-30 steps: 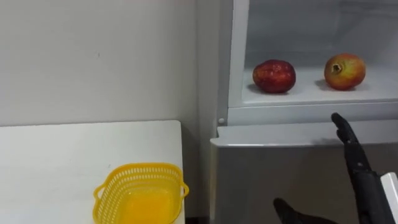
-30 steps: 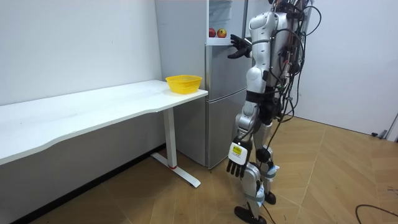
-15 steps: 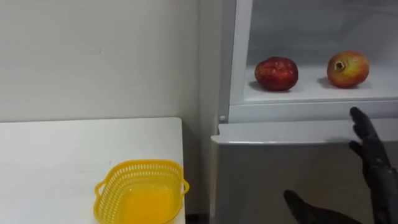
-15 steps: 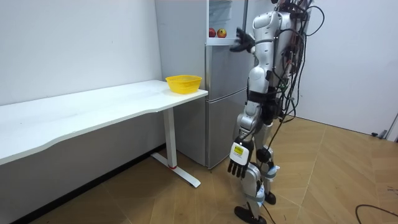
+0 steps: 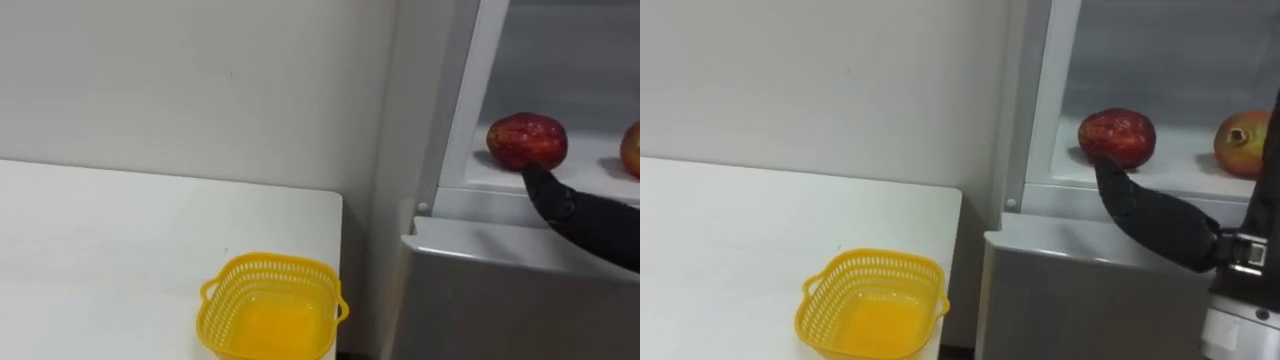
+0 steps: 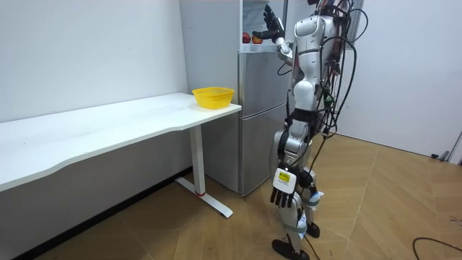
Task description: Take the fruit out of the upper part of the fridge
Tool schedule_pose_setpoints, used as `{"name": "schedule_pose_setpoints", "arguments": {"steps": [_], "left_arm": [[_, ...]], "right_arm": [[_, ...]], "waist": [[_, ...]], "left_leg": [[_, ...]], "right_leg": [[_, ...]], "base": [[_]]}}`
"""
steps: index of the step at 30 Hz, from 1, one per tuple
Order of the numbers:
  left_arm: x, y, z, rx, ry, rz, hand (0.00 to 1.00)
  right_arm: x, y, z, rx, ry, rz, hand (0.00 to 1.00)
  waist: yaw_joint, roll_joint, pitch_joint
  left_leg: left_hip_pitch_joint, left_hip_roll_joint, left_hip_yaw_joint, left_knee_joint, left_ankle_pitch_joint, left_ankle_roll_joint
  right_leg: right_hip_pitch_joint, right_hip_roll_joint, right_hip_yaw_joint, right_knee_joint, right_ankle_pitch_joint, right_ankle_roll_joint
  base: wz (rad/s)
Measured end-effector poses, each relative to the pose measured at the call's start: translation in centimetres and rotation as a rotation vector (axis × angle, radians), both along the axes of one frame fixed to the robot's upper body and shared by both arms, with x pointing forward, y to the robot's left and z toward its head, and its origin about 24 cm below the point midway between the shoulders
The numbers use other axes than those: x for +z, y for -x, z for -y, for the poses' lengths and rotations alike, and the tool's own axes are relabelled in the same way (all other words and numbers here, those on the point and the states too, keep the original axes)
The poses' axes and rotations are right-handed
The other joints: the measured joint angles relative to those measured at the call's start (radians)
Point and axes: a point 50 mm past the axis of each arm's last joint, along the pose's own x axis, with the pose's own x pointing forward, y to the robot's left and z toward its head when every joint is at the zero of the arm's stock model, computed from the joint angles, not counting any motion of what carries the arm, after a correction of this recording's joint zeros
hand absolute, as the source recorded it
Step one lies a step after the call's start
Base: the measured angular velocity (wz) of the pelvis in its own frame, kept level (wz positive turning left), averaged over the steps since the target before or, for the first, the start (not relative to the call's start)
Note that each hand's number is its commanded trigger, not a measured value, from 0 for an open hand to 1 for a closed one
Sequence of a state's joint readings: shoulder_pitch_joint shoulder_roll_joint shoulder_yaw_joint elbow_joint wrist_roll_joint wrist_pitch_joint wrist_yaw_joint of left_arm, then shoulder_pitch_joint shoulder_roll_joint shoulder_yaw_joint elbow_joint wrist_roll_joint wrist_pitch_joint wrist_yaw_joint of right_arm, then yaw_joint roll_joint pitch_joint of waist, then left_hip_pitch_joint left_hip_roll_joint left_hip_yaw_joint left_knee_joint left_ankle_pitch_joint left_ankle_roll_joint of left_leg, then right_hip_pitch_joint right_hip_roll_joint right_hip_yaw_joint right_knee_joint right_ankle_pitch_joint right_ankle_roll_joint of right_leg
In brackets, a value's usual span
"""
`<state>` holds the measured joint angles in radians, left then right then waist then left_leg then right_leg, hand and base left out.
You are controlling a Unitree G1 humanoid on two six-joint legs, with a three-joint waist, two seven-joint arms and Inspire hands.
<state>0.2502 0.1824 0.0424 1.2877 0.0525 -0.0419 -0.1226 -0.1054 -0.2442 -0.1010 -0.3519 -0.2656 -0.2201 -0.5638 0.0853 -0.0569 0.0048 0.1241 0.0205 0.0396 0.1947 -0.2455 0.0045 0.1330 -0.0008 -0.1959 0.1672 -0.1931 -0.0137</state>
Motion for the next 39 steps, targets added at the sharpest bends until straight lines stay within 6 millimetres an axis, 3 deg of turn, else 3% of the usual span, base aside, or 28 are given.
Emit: {"name": "schedule_pose_setpoints", "arguments": {"steps": [14,27,39], "left_arm": [[0.1,0.1,-0.2,0.007,0.004,-0.010,0.00],[0.2,-0.6,-0.1,-0.002,0.004,0.022,0.00],[0.2,-0.8,-0.4,-0.012,0.001,0.017,0.00]], "right_arm": [[-0.2,-1.1,0.8,0.023,-0.011,-0.045,0.00],[0.7,-4.3,2.9,-0.025,-0.080,-0.084,0.00],[0.6,-5.6,3.8,-0.077,-0.068,-0.150,0.00]], "waist": [[0.006,0.002,-0.0011],[0.015,0.002,-0.0028],[0.028,0.003,-0.0011]], "left_leg": [[0.002,-0.002,-0.016,0.008,0.001,-0.001],[-0.004,-0.015,-0.019,0.015,0.005,0.004],[-0.009,-0.016,-0.045,0.010,0.005,0.004]], "right_leg": [[0.013,-0.003,-0.009,0.001,0.000,0.000],[0.014,-0.013,-0.009,0.002,-0.001,0.001],[0.008,-0.014,-0.030,0.001,-0.001,0.001]], "base": [[0.03],[0.00],[0.04]]}}
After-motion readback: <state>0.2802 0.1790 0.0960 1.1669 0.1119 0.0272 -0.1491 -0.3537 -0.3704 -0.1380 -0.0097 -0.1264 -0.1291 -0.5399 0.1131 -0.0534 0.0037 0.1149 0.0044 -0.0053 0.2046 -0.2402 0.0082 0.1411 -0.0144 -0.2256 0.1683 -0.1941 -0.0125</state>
